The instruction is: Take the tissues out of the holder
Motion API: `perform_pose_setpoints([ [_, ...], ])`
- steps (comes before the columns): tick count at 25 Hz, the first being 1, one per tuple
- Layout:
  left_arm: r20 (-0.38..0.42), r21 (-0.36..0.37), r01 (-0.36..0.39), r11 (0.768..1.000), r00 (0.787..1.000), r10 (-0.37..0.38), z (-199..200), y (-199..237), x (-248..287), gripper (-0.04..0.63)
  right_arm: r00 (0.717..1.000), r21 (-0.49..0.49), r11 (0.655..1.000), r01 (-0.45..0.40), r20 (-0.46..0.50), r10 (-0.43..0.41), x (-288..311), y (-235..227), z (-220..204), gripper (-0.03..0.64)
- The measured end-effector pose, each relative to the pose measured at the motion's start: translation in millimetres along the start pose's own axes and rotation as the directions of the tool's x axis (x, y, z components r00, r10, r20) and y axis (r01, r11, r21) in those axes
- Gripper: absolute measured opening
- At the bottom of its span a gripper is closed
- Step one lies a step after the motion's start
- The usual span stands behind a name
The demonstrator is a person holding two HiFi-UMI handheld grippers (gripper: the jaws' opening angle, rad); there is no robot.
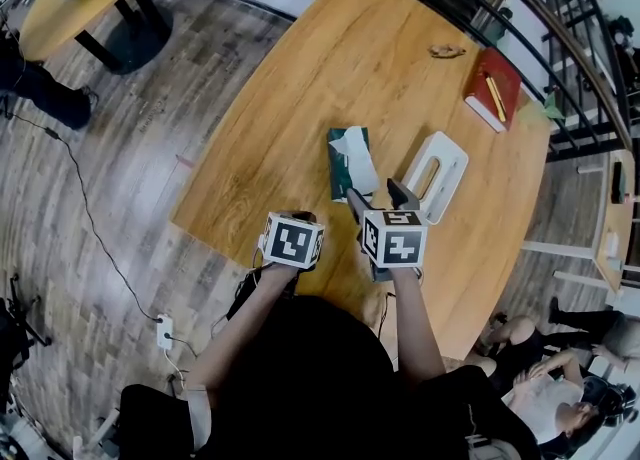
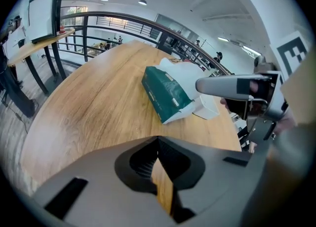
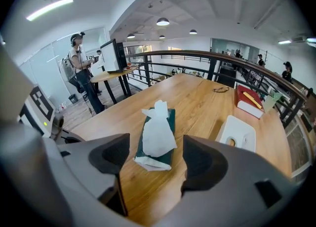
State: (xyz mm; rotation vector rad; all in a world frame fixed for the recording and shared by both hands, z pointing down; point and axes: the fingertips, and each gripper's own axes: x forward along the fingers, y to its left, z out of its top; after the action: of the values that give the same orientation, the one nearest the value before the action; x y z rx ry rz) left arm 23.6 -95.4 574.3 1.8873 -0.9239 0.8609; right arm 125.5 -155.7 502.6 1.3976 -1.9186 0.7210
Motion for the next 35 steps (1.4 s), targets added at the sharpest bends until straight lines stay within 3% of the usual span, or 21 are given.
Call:
perform_pose_setpoints([
  [6, -0.012, 0.004, -0.002, 1.0, 1.0, 0.002, -6, -8, -6, 0.008, 1.0, 0.019, 1.0, -0.018, -0.009, 0.019, -10, 5, -8, 0.347],
  [20, 0.007, 0.03, 0.007, 1.0, 1.0, -0.008, -10, -21, -20, 0.008, 0.999, 0.052, 0.999, -0.005, -0.045, 0.007, -23, 9, -32, 0.146],
  [35, 0.051, 0.05, -0.009, 0.999, 0.999, 0.006, -13, -31, -31, 0.008, 0.993, 0.052, 0.998, -0.042, -0.112, 0.048, -27, 22, -55, 0.02],
])
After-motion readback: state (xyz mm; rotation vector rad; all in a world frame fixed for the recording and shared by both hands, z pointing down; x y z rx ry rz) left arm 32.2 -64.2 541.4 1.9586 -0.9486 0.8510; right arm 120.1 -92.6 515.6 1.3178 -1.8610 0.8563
